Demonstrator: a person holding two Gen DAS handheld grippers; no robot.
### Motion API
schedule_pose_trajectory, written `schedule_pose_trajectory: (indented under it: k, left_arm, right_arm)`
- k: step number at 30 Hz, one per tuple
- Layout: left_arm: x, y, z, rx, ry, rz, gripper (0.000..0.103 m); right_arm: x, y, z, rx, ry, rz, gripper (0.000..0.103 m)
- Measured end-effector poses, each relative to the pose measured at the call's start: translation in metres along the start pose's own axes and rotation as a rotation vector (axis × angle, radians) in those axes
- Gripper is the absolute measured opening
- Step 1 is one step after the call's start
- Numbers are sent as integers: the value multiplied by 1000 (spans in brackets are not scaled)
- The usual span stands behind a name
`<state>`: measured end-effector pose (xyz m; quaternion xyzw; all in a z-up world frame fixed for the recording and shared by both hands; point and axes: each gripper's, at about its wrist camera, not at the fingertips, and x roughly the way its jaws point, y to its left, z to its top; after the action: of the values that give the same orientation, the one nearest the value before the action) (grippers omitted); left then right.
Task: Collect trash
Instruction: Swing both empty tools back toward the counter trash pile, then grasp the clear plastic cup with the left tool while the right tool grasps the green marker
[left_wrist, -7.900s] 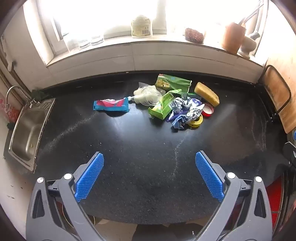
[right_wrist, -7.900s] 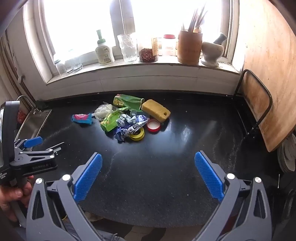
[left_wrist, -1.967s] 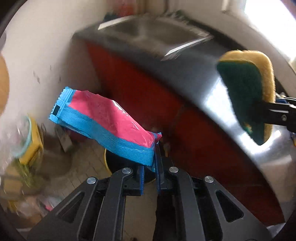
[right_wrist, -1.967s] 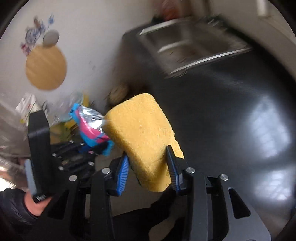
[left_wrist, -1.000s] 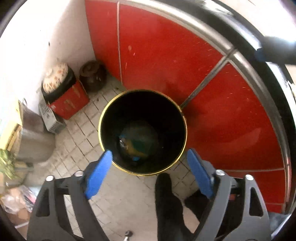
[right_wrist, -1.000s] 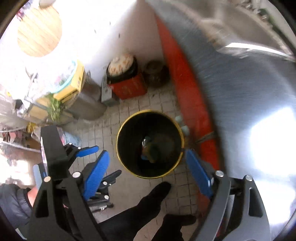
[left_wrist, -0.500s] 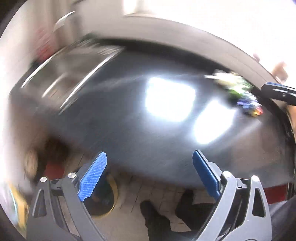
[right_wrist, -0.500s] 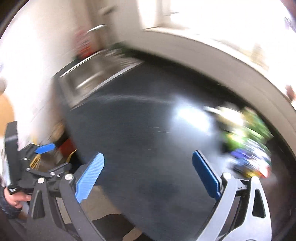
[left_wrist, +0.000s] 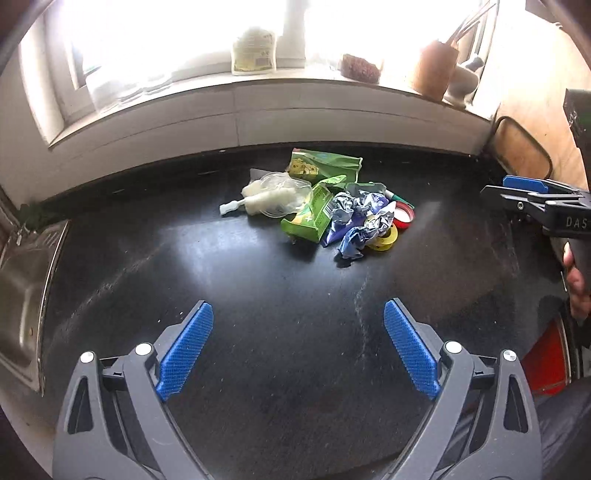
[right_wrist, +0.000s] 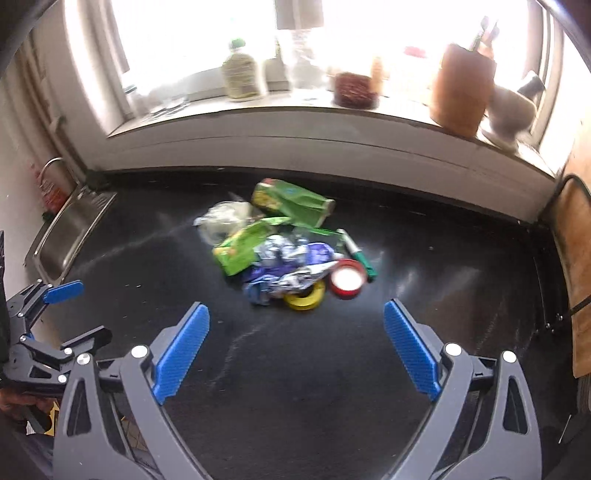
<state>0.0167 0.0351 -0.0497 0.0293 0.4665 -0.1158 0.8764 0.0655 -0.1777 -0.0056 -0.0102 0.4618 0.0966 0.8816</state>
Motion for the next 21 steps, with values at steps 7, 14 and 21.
schedule_pose_trajectory:
  k: [7, 14, 21]
  left_arm:
    - [35, 4, 32, -59, 30, 23, 91]
    - [100, 5, 82, -137, 80, 70, 91]
    - [167, 8, 114, -184, 135, 102, 91]
  right_arm:
    - [42, -28, 23, -27, 28, -7, 85]
    - [114, -58, 41, -62, 127, -1, 72]
    - [186, -80, 52, -102, 227, 9, 61]
